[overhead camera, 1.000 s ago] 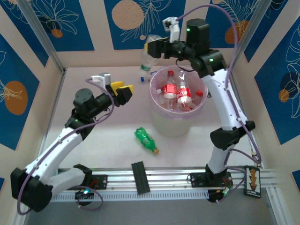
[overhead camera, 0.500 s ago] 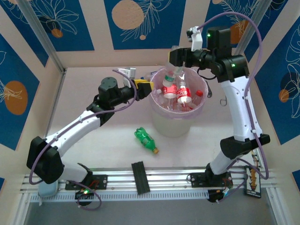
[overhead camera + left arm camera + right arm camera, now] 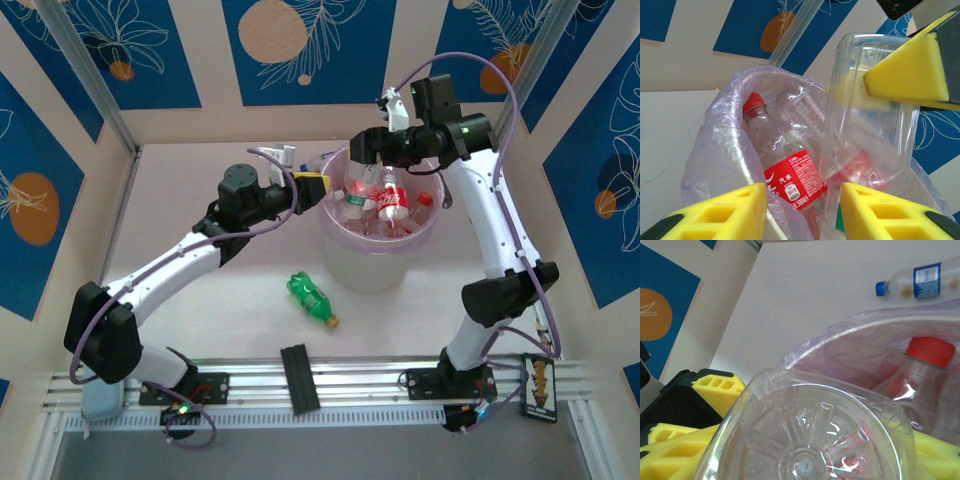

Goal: Put the plastic bottles in the bin

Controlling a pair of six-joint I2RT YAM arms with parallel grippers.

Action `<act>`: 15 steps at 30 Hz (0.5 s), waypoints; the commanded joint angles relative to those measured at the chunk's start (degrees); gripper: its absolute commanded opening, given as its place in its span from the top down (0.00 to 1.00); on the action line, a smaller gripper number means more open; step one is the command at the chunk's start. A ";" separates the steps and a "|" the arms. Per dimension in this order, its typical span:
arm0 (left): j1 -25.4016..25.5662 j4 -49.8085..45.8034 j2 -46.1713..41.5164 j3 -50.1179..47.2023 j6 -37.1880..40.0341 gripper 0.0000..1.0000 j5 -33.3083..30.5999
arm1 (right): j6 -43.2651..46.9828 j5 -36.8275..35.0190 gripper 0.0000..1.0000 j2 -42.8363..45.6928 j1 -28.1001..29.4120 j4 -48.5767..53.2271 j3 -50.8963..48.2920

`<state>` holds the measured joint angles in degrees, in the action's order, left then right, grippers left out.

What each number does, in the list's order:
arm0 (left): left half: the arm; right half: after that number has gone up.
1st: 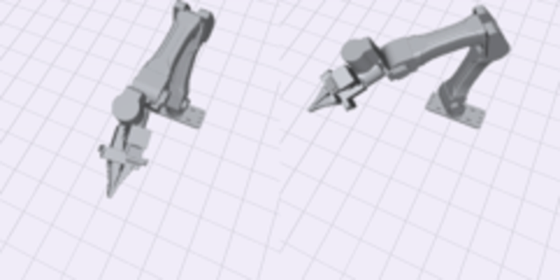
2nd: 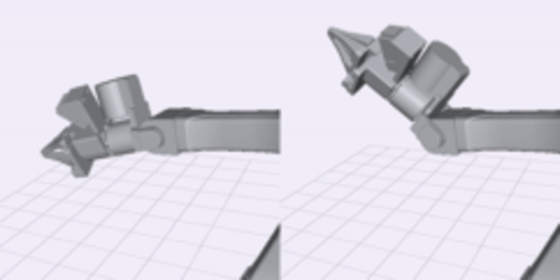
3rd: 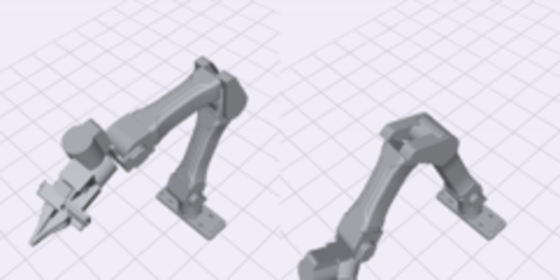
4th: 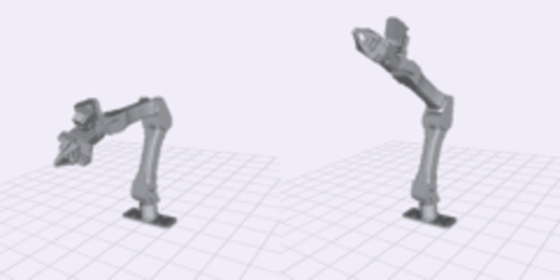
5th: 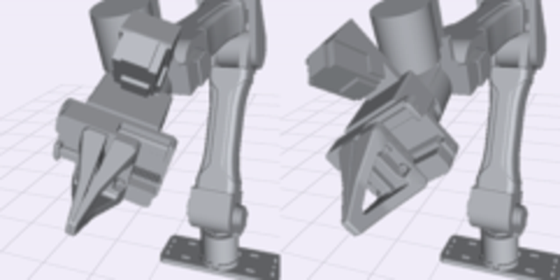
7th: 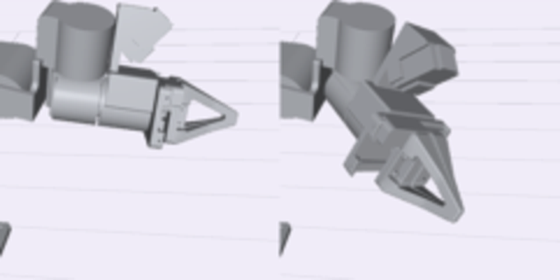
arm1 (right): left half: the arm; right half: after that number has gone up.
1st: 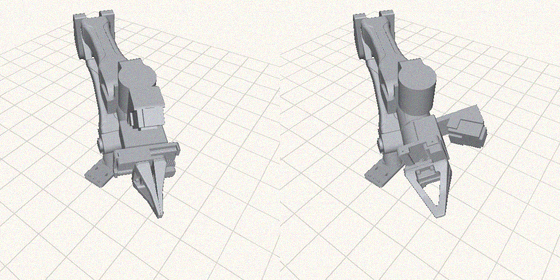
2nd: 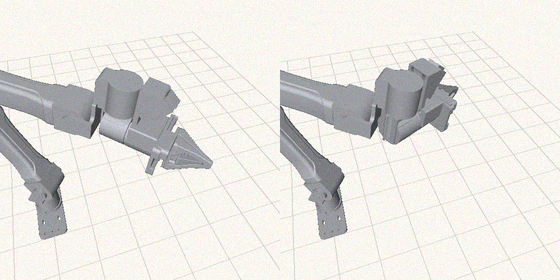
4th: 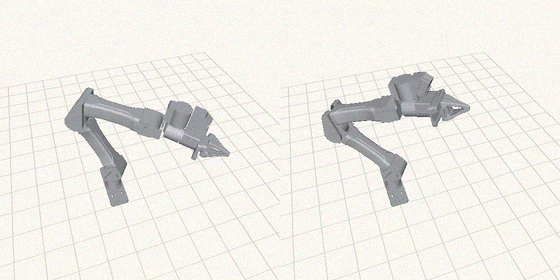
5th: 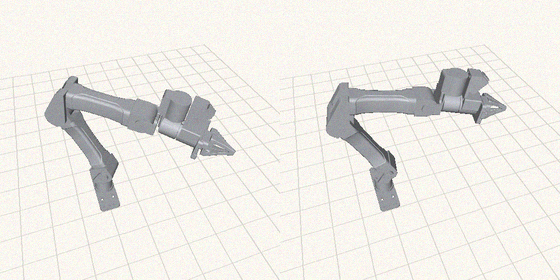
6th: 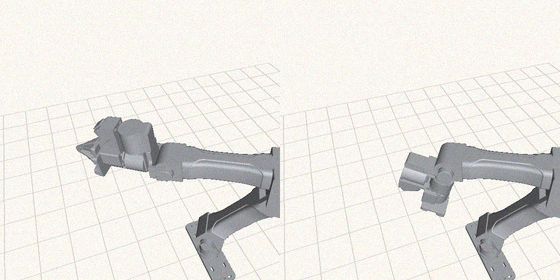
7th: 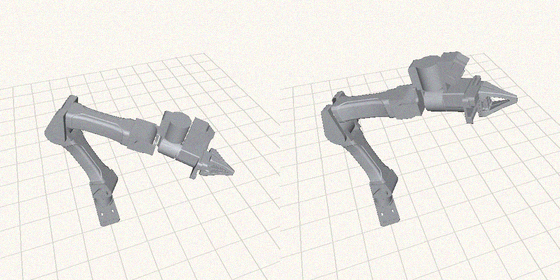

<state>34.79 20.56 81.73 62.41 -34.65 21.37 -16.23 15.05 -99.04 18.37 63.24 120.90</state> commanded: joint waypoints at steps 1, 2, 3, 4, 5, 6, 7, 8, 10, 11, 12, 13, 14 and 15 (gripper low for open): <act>0.62 1.46 0.44 -0.01 -0.29 0.57 -0.86 | -0.90 1.67 0.44 -2.01 1.58 0.68 -2.31; 0.63 1.50 0.60 -0.05 -0.31 0.57 -0.88 | -0.81 1.21 0.44 -2.56 1.90 0.59 -2.66; 0.62 1.48 0.62 -0.07 -0.28 0.57 -0.95 | -0.74 0.45 0.44 -3.02 2.25 0.48 -3.05; 0.61 1.43 0.71 -0.10 -0.28 0.57 -1.02 | -0.89 -0.27 0.44 -3.42 2.64 0.20 -3.50; 0.63 1.26 0.71 -0.08 -0.23 0.57 -1.21 | -0.98 -0.90 0.44 -3.67 2.90 -0.23 -4.22; 0.65 1.05 0.67 -0.01 -0.03 0.57 -1.32 | -1.09 -1.28 0.45 -3.95 3.12 -0.65 -4.86; 0.72 0.89 0.71 -0.04 0.09 0.57 -1.52 | -1.32 -1.41 0.45 -4.13 3.25 -1.19 -5.54; 0.68 0.55 0.79 0.08 0.21 0.57 -1.60 | -1.45 -1.50 0.45 -4.30 3.42 -1.96 -6.45; 0.67 0.59 0.79 0.14 0.40 0.57 -1.68 | -0.75 -1.39 0.43 -4.40 3.81 -3.30 -7.88; 0.68 0.75 0.88 0.10 0.41 0.57 -1.69 | 0.18 -1.65 0.39 -4.02 4.24 -4.03 -8.36; 0.67 0.88 0.88 0.16 0.39 0.57 -1.63 | 0.83 -2.13 0.35 -3.17 4.61 -4.95 -8.78; 0.68 0.80 0.80 0.19 0.46 0.57 -1.62 | 1.23 -2.51 0.31 -2.31 4.78 -5.66 -8.92; 0.66 0.51 0.73 0.32 0.63 0.57 -1.82 | 1.61 -2.91 0.26 -1.42 4.67 -6.08 -8.65; 0.71 0.09 0.58 0.41 1.01 0.57 -2.02 | 2.07 -3.34 0.22 -0.79 4.39 -5.99 -7.90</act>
<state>34.79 20.21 82.00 62.39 -34.48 19.84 -16.62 13.80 -101.69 22.48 57.69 113.49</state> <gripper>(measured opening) 0.427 0.754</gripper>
